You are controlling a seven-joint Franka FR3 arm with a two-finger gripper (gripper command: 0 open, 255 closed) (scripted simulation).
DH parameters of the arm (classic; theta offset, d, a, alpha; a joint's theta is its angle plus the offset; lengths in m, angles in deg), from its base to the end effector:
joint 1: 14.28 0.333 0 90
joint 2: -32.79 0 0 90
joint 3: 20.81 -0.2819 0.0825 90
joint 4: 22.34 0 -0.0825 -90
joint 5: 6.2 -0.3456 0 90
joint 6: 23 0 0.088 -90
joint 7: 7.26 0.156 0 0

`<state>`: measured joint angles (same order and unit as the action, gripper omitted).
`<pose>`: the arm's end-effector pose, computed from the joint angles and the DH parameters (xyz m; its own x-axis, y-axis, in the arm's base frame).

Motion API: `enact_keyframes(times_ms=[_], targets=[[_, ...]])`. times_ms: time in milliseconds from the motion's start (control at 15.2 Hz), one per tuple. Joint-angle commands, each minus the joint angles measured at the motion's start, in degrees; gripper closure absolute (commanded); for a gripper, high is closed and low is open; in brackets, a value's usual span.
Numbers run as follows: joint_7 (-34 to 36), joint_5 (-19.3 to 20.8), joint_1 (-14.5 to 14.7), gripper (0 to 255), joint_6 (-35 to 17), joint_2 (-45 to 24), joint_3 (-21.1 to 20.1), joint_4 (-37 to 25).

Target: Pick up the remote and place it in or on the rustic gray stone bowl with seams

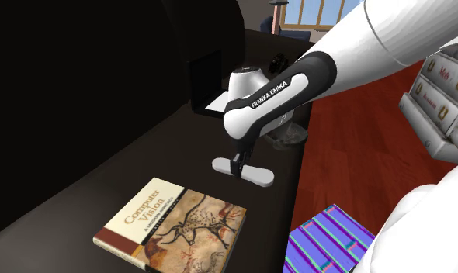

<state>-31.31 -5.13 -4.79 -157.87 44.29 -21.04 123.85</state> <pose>0.4110 0.0694 0.2856 0.8239 0.5667 -0.0030 0.5666 -0.8238 0.0141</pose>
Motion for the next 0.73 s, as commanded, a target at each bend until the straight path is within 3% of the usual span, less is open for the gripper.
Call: enact_keyframes(times_ms=[0,660], targets=[[-0.04,-0.03,0.01,255,1.76,1.05,0.0,-0.72],[-0.21,-0.17,0.05,255,10.39,5.68,0.01,-4.72]])
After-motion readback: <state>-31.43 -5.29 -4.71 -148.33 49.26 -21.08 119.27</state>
